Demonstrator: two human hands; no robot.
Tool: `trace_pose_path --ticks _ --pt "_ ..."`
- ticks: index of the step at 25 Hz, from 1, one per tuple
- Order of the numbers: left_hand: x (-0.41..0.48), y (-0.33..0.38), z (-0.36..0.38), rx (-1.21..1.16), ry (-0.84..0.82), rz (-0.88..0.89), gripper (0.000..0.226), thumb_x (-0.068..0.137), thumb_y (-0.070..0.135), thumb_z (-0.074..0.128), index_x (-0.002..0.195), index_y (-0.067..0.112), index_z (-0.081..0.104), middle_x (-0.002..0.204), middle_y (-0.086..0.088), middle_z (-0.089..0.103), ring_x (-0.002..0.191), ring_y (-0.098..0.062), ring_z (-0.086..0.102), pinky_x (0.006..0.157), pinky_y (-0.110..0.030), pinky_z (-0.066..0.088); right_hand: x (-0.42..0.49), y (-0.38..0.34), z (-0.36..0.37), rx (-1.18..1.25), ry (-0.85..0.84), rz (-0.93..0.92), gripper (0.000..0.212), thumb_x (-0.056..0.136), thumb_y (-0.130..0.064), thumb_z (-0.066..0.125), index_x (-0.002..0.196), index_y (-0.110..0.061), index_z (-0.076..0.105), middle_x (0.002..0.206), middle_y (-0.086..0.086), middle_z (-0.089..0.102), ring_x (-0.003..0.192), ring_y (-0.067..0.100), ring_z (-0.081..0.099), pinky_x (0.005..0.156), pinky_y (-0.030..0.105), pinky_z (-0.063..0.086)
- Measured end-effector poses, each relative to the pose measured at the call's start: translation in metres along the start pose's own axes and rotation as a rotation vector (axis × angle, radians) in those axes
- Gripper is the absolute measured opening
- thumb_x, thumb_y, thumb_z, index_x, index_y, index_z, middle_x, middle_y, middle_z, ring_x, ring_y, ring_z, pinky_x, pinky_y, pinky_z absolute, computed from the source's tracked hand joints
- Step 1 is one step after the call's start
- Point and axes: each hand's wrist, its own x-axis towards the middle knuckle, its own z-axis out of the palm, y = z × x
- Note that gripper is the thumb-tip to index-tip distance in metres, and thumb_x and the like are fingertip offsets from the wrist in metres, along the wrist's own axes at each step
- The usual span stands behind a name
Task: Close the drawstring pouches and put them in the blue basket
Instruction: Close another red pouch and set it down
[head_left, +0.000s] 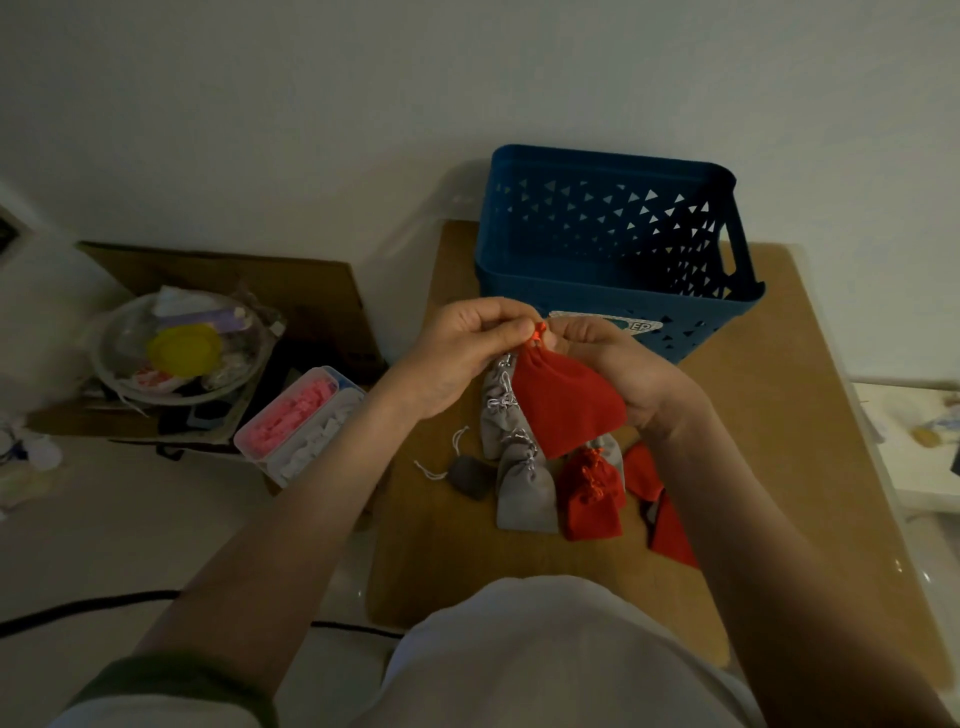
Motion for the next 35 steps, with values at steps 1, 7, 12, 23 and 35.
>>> trace_pose_path --ticks 1,7,12,23,35 --pt "-0.001 0.001 -0.001 0.019 -0.013 0.0 0.011 0.087 0.006 0.054 0.093 0.007 0.064 0.079 0.005 0.07 0.079 -0.005 0.065 0.074 -0.017 0.05 0.001 0.001 0.0 -0.002 -0.009 0.005 0.044 0.072 -0.041 0.078 0.091 -0.004 0.061 0.079 0.006 0.057 0.066 0.01 0.055 0.062 0.021 0.048" --pt "-0.004 0.007 -0.002 0.174 -0.036 0.029 0.013 0.086 0.006 0.055 0.083 0.011 0.067 0.074 0.01 0.071 0.078 0.0 0.065 0.074 -0.013 0.047 0.007 0.007 0.007 0.0 0.079 0.045 0.063 0.059 -0.045 0.086 0.094 -0.001 0.056 0.079 0.009 0.054 0.067 0.012 0.053 0.064 0.021 0.047" --pt "-0.002 0.011 -0.008 0.424 -0.008 0.028 0.012 0.088 0.009 0.062 0.088 0.02 0.068 0.082 0.01 0.068 0.083 -0.002 0.062 0.077 -0.017 0.048 0.001 -0.003 0.008 -0.181 0.152 0.022 0.017 0.097 -0.01 0.045 0.085 -0.005 0.057 0.076 0.006 0.055 0.071 0.013 0.051 0.072 0.025 0.042" --pt "0.003 0.016 -0.009 0.507 -0.008 0.052 0.014 0.087 0.007 0.064 0.089 0.02 0.058 0.079 0.009 0.06 0.077 -0.001 0.058 0.074 -0.017 0.048 0.004 -0.004 -0.002 -0.246 0.149 0.025 0.02 0.096 -0.02 0.047 0.092 -0.003 0.057 0.077 0.006 0.053 0.073 0.014 0.049 0.077 0.028 0.04" --pt "0.005 0.007 -0.012 0.354 -0.04 -0.038 0.012 0.09 0.002 0.057 0.092 0.009 0.067 0.08 0.011 0.07 0.083 0.002 0.064 0.077 -0.013 0.047 0.007 0.0 0.008 -0.113 0.175 0.092 0.014 0.09 -0.011 0.05 0.091 0.0 0.059 0.079 0.009 0.057 0.07 0.014 0.054 0.07 0.023 0.046"
